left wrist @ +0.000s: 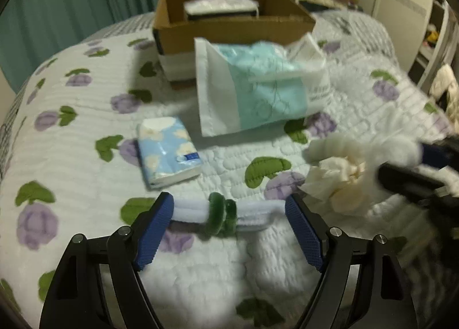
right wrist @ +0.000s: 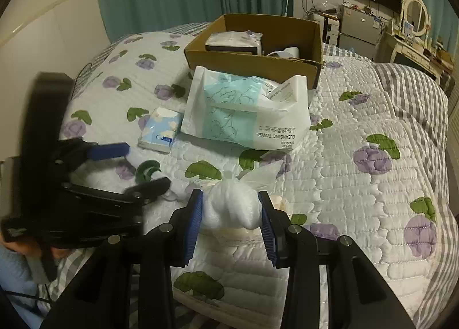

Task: Organize soft objects
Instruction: 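Grasp the white socks with the left tool while the right grasps a white sock, then carry both socks over the box, drop them in, open both tools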

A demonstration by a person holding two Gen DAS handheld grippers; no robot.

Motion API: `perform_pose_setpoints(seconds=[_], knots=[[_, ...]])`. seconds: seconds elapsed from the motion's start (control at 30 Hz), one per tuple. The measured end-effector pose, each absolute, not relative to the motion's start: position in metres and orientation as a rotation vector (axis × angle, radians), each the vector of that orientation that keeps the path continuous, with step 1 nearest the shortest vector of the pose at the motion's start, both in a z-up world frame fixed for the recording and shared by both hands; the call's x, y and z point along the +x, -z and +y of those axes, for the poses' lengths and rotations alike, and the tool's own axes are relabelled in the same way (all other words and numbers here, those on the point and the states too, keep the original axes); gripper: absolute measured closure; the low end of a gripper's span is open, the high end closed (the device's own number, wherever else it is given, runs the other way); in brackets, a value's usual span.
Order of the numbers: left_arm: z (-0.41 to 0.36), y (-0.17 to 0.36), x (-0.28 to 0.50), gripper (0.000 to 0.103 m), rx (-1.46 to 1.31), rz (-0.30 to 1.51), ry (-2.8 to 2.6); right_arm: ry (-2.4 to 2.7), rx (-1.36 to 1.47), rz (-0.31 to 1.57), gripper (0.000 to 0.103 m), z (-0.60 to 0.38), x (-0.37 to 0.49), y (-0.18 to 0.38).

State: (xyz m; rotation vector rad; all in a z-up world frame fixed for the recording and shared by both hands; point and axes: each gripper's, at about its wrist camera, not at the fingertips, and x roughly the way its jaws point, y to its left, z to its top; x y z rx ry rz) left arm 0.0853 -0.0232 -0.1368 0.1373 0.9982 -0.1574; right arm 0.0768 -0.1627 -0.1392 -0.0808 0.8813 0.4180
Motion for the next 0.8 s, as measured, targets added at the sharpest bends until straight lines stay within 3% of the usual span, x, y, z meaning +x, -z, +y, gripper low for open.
perform_pose_setpoints(seconds=[0.27, 0.33, 0.4, 0.43, 0.47, 0.6, 0.7, 0.8], knots=[[-0.027, 0.159, 0.08, 0.026, 0.213, 1.029, 0.152, -0.401, -0.062, 0.874, 0.064, -0.171, 0.078, 0.136], [-0.025, 0.161, 0.077, 0.034, 0.21, 1.043, 0.154, -0.403, -0.068, 0.869, 0.064, -0.171, 0.077, 0.135], [-0.023, 0.16, 0.077, 0.035, 0.193, 1.041, 0.161, -0.402, -0.074, 0.864, 0.064, -0.17, 0.075, 0.134], [-0.022, 0.159, 0.076, 0.041, 0.185, 1.039, 0.168, -0.401, -0.076, 0.862, 0.064, -0.17, 0.073, 0.133], [-0.023, 0.158, 0.076, 0.055, 0.173, 1.036, 0.19, -0.4, -0.078, 0.861, 0.064, -0.169, 0.071, 0.133], [-0.027, 0.157, 0.073, 0.063, 0.189, 1.025, 0.207, -0.395, -0.079, 0.85, 0.064, -0.171, 0.063, 0.127], [-0.028, 0.148, 0.067, 0.082, 0.185, 0.987, 0.224, -0.39, -0.078, 0.841, 0.064, -0.172, 0.058, 0.122], [-0.029, 0.134, 0.064, 0.089, 0.181, 0.953, 0.235, -0.384, -0.082, 0.825, 0.064, -0.172, 0.053, 0.115]])
